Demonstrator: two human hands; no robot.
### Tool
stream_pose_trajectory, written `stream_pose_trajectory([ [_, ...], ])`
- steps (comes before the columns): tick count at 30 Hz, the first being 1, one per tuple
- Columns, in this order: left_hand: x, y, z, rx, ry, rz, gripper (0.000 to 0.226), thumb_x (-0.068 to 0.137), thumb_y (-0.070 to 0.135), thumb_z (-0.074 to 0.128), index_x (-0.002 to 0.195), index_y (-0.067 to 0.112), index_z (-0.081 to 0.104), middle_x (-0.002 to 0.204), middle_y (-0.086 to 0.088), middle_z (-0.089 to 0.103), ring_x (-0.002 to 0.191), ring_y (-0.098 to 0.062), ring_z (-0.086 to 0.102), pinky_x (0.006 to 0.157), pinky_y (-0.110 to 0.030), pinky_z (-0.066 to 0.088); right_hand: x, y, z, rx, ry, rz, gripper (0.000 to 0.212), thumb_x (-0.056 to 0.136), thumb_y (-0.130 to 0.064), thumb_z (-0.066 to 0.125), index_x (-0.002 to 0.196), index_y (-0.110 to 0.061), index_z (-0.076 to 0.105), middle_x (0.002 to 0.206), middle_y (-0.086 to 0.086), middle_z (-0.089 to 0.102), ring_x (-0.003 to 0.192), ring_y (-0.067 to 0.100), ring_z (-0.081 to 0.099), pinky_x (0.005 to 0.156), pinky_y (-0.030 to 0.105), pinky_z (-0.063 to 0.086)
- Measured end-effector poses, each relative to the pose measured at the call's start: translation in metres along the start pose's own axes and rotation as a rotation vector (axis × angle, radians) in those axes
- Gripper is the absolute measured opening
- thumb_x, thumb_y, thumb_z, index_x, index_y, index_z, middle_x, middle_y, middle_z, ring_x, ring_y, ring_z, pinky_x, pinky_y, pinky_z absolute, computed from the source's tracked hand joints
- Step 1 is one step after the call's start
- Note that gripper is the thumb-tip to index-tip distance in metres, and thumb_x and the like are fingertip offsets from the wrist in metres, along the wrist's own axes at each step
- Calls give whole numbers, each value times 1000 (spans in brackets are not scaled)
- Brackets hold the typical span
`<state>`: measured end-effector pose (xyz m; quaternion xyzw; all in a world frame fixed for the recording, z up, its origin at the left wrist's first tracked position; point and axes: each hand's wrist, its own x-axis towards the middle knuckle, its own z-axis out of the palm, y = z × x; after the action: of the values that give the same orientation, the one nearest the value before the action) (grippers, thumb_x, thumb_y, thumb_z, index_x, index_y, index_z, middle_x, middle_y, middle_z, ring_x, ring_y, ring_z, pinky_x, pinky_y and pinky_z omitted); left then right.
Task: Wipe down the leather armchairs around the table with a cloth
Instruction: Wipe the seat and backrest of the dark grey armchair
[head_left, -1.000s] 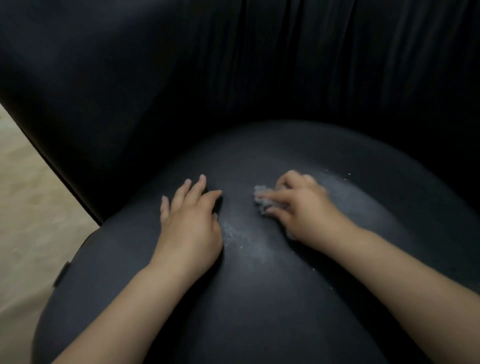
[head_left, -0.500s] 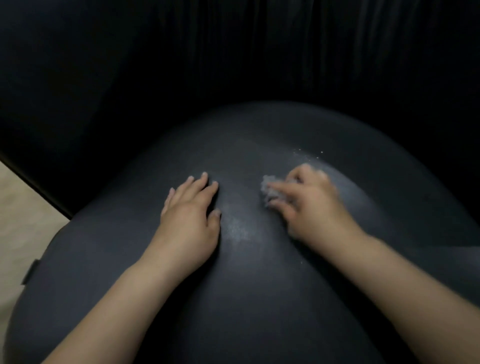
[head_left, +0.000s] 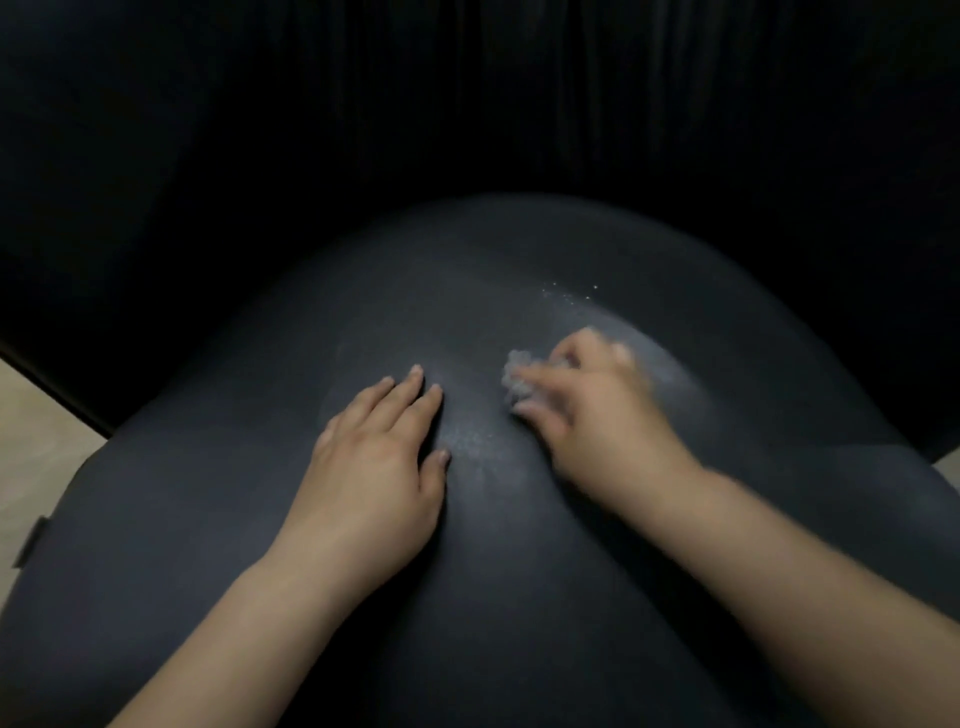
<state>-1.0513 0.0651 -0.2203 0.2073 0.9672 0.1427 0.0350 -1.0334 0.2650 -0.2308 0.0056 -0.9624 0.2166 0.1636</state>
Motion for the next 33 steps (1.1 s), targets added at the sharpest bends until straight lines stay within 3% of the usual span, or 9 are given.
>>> stream_pose_trajectory([
  [4, -2, 3, 4, -1, 13, -21, 56, 96, 39, 30, 151, 31, 21, 159, 14, 10, 145, -10, 7, 116, -31, 10, -42, -38, 5, 66, -119, -215, 29, 79, -38, 60, 106, -31, 69, 97, 0, 52, 82, 24, 49, 67, 32, 41],
  [10, -6, 6, 3, -26, 22, -10, 57, 97, 38, 39, 151, 31, 21, 158, 17, 10, 145, -6, 3, 118, -31, 8, -17, 28, -12, -7, 70, 81, 24, 80, -25, 74, 104, -26, 73, 97, 1, 52, 88, 21, 39, 80, 41, 46],
  [15, -14, 20, 6, -13, -9, 47, 66, 87, 52, 27, 151, 34, 20, 158, 18, 7, 145, -6, 1, 114, -27, 1, -37, 1, -11, -14, -20, -109, 28, 79, -33, 72, 107, -27, 71, 99, -1, 52, 90, 23, 46, 76, 33, 36],
  [18, -16, 27, 7, 10, -11, 84, 71, 83, 56, 24, 151, 35, 19, 158, 17, 5, 145, -6, -1, 112, -26, -2, -31, 33, -27, 11, 24, -18, 26, 79, -26, 74, 105, -25, 73, 97, 2, 54, 88, 28, 50, 79, 34, 44],
  [21, -15, 33, 11, 23, -5, 112, 74, 81, 61, 18, 150, 34, 23, 158, 17, 9, 145, -8, 2, 111, -26, -1, -23, 60, -51, 143, 125, 218, 26, 85, -22, 69, 110, -27, 71, 93, -8, 47, 97, 19, 50, 85, 12, 35],
  [23, -13, 39, 15, 15, -3, 119, 78, 79, 62, 13, 150, 32, 25, 158, 15, 11, 145, -8, 5, 111, -26, 0, -30, 52, -56, 247, 119, 240, 26, 85, -25, 68, 110, -29, 69, 91, -9, 46, 92, 11, 50, 80, 2, 30],
  [28, -7, 48, 19, 13, 9, 122, 79, 78, 60, 17, 148, 27, 33, 157, 9, 21, 144, -12, 14, 113, -30, 9, -76, 20, -38, 46, -109, -71, 48, 76, -60, 55, 116, -34, 66, 105, -5, 49, 95, 16, 47, 82, 31, 40],
  [30, -5, 48, 19, 24, 2, 127, 80, 77, 61, 16, 149, 28, 30, 158, 11, 19, 144, -11, 11, 113, -28, 6, -69, 41, -44, 4, -78, -69, 44, 79, -55, 54, 113, -32, 68, 104, 0, 52, 91, 21, 48, 80, 37, 45],
  [33, -4, 48, 19, 23, 1, 129, 80, 78, 62, 16, 150, 30, 27, 158, 13, 15, 144, -8, 7, 112, -26, 2, -51, 74, -56, 0, 46, 111, 34, 82, -46, 63, 111, -30, 70, 103, 0, 50, 94, 23, 46, 85, 48, 47],
])
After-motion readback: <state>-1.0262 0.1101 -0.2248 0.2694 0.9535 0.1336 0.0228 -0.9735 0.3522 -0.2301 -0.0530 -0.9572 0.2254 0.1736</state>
